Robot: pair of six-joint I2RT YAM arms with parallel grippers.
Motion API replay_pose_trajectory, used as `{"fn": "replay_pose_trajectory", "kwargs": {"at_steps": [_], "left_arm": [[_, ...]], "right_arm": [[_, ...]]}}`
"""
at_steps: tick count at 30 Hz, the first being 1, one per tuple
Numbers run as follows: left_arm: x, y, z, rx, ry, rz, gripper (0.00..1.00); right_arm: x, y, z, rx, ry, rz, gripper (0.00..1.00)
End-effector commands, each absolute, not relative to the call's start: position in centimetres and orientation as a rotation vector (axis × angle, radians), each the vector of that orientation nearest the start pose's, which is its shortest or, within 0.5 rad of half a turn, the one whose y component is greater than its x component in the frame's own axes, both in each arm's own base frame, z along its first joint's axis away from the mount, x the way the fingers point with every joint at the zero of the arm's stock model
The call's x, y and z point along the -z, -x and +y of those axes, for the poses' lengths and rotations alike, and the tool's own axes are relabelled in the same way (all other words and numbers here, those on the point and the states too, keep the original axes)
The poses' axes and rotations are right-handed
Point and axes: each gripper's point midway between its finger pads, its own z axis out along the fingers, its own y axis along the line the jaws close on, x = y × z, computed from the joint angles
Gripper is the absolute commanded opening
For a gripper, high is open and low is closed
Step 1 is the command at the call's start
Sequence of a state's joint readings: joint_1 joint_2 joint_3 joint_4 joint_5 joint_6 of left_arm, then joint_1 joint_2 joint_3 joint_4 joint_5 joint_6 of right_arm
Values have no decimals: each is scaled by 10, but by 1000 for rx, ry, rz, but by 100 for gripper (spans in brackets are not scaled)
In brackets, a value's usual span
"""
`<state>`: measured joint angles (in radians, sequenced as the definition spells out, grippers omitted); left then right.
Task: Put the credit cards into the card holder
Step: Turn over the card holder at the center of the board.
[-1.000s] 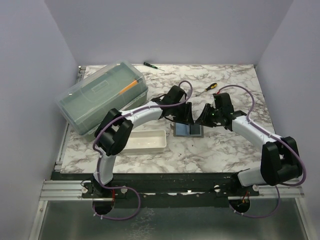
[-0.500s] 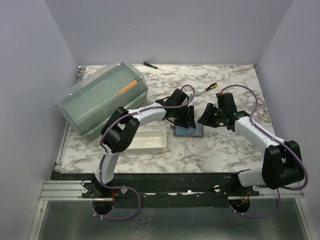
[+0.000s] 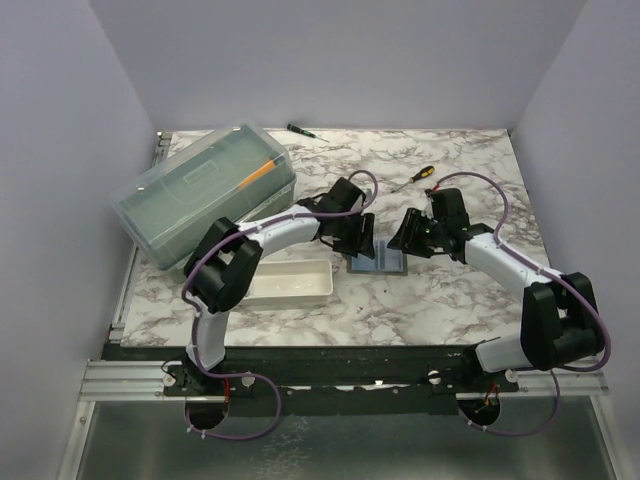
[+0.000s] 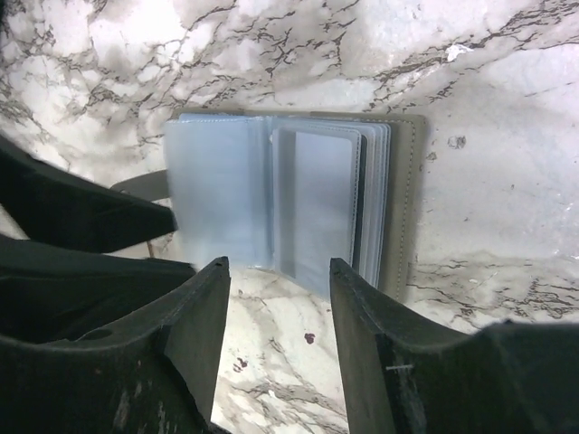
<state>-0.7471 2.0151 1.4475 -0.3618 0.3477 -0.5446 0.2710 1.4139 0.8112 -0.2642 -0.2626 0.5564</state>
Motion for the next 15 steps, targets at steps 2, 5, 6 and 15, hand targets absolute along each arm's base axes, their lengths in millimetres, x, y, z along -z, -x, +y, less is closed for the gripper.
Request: {"fn": "replay_pose_trajectory", "kwargs": {"at_steps": [2, 5, 6, 15], "left_arm": [[-121, -306, -331, 743, -418, 2560, 60], [-156, -298, -308, 681, -418, 2489, 65], [-167, -295, -299, 656, -408, 2466, 67], [-326, -274, -191, 419, -216, 2034, 85]], "right_arm": [[-89, -305, 162, -684, -130, 2510, 53], [-105, -301, 186, -692, -52, 2493, 57], [-112, -298, 199, -702, -28, 2484, 58], [-181, -246, 366, -1280, -41, 2259, 62]]}}
